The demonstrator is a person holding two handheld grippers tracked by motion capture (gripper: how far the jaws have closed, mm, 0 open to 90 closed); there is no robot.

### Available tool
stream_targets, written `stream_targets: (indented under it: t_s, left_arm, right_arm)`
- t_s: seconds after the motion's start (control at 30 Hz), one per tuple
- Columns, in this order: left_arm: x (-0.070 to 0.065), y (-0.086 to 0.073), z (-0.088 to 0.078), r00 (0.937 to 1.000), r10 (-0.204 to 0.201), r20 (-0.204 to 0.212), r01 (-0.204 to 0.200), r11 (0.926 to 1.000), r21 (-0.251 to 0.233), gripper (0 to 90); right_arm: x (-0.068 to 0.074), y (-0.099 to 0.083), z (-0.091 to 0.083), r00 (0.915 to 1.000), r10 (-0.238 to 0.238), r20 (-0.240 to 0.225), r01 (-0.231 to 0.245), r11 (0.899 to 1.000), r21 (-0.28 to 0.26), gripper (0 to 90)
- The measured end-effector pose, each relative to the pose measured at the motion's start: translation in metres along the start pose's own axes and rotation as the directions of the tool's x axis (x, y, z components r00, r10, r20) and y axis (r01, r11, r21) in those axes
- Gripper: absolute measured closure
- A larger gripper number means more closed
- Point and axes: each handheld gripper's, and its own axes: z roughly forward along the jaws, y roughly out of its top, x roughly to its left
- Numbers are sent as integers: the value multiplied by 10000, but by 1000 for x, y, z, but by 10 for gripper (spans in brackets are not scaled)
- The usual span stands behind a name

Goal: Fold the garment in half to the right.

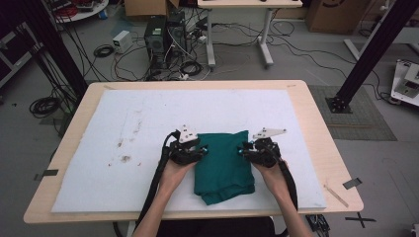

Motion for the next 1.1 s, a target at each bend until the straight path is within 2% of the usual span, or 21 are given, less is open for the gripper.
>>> stream_targets:
  t_s: [0.07, 0.1, 0.2, 0.23, 0.3, 0.37, 0.43, 0.5, 0.6, 0.67, 0.77, 0.8, 0.83, 0.9, 1.0, 1.07, 1.1]
  left_arm:
    - [4, -6, 2, 9998, -182, -129, 186, 9994, 298, 563]
    - [6, -10, 3, 9996, -271, -56, 273, 9988, 408, 557]
    - [10, -13, 1, 9979, -581, 292, 570, 9976, 380, 538]
    - [11, -11, -2, 9977, -599, 304, 594, 9981, 188, 539]
    - [13, -5, -8, 9972, -746, 45, 748, 9956, -573, 542]
    - [17, 5, -9, 9960, -884, -149, 865, 9915, -973, 572]
    - [19, 16, -4, 9959, -787, -436, 729, 9899, -1216, 625]
    - [23, 24, 6, 9946, -816, -645, 746, 9917, -1049, 675]
    - [26, 25, 21, 9935, -1067, -387, 1044, 9929, -566, 717]
    - [27, 21, 31, 9951, -868, -474, 864, 9962, -104, 740]
    - [28, 17, 37, 9916, -922, -906, 918, 9957, -85, 764]
    - [27, 17, 38, 9893, -811, -1213, 813, 9967, -34, 766]
    - [27, 17, 39, 9881, -766, -1330, 772, 9970, -1, 765]
    - [28, 16, 39, 9879, -861, -1291, 868, 9962, -4, 764]
    - [26, 16, 40, 9863, -617, -1530, 633, 9980, 55, 754]
    - [26, 17, 36, 9847, -693, -1600, 714, 9974, 75, 698]
    - [25, 17, 30, 9869, -676, -1467, 677, 9977, -42, 666]
  right_arm:
    - [4, -12, 0, 9993, -291, 216, 283, 9989, 384, 711]
    - [4, -17, -1, 9992, -320, 232, 311, 9987, 414, 721]
    - [-1, -34, -12, 9998, 75, -164, -71, 9997, 238, 743]
    - [-3, -36, -15, 9993, 238, -289, -230, 9993, 285, 743]
    - [-7, -35, -22, 9986, 452, -273, -441, 9983, 391, 717]
    - [-7, -25, -25, 9994, 336, 63, -336, 9994, 9, 660]
    - [-8, -8, -24, 9994, 272, 214, -260, 9983, -531, 641]
    - [-10, 10, -16, 9981, 259, 554, -207, 9956, -917, 640]
    - [-16, 25, 3, 9927, 282, 1176, -211, 9979, -608, 644]
    - [-20, 25, 14, 9903, 340, 1350, -313, 9993, -225, 654]
    - [-24, 17, 24, 9890, 296, 1451, -355, 9986, 385, 681]
    - [-24, 14, 24, 9895, 238, 1426, -301, 9987, 420, 690]
    - [-24, 11, 24, 9894, 229, 1431, -287, 9988, 384, 695]
    - [-23, 7, 22, 9896, 241, 1415, -289, 9991, 314, 703]
    - [-24, 4, 20, 9898, 400, 1366, -437, 9988, 239, 697]
    - [-25, 4, 19, 9886, 545, 1407, -581, 9981, 213, 647]
    - [-24, 4, 17, 9864, 623, 1521, -653, 9978, 150, 625]
